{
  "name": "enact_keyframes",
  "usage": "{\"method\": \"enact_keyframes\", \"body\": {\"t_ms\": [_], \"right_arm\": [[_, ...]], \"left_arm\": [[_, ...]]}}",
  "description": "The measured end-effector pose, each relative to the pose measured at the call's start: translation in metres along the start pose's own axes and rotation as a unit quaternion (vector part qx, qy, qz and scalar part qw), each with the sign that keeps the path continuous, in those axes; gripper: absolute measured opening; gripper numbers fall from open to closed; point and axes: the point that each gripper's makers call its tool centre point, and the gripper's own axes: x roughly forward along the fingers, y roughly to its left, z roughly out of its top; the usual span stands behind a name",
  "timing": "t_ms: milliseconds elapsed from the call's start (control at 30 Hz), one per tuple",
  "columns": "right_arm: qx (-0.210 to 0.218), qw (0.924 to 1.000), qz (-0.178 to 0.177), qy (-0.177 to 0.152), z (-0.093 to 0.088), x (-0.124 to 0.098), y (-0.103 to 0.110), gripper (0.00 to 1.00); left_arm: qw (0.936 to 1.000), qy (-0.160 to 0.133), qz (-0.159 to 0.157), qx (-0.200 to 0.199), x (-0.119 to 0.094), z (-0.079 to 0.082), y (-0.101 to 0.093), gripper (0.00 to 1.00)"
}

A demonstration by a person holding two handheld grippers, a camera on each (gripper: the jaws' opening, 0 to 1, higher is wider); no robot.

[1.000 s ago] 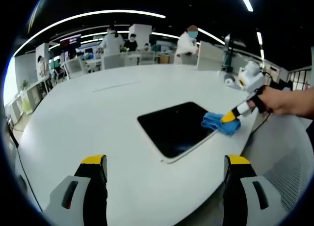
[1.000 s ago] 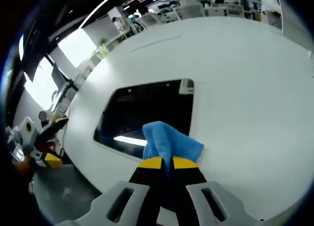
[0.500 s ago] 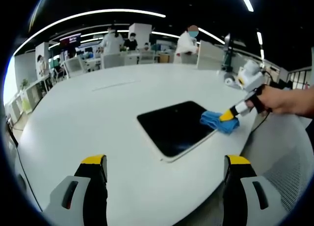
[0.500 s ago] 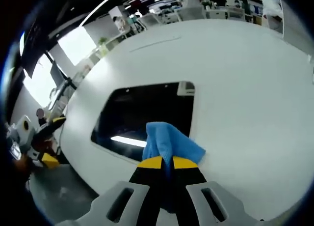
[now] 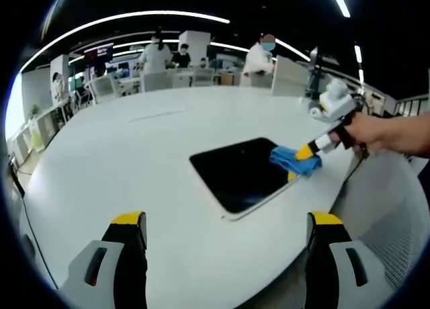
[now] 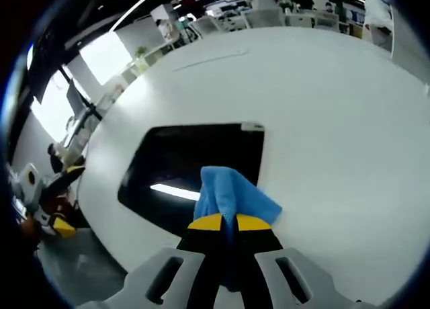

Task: Wipe the mirror surface with the cleaning cloth until all visible marks leave the cleaned area.

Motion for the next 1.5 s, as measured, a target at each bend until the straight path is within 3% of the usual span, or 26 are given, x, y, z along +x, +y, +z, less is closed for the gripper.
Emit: {"method": "enact_keyframes", "body": {"t_ms": [1300,1500], "right_arm": [[-0.050,0.9983,-0.027,-0.009,0.079,0.045,-0.026,0.00],[-0.039,0.9987,-0.030,-0.014,0.087,0.049,-0.029,0.00]], "left_arm": [[0.9999,0.004,0.008,-0.006,-0.001,-0.002,0.003,0.99],[0.9999,0.004,0.010,-0.006,0.000,-0.002,0.004,0.99]]}}
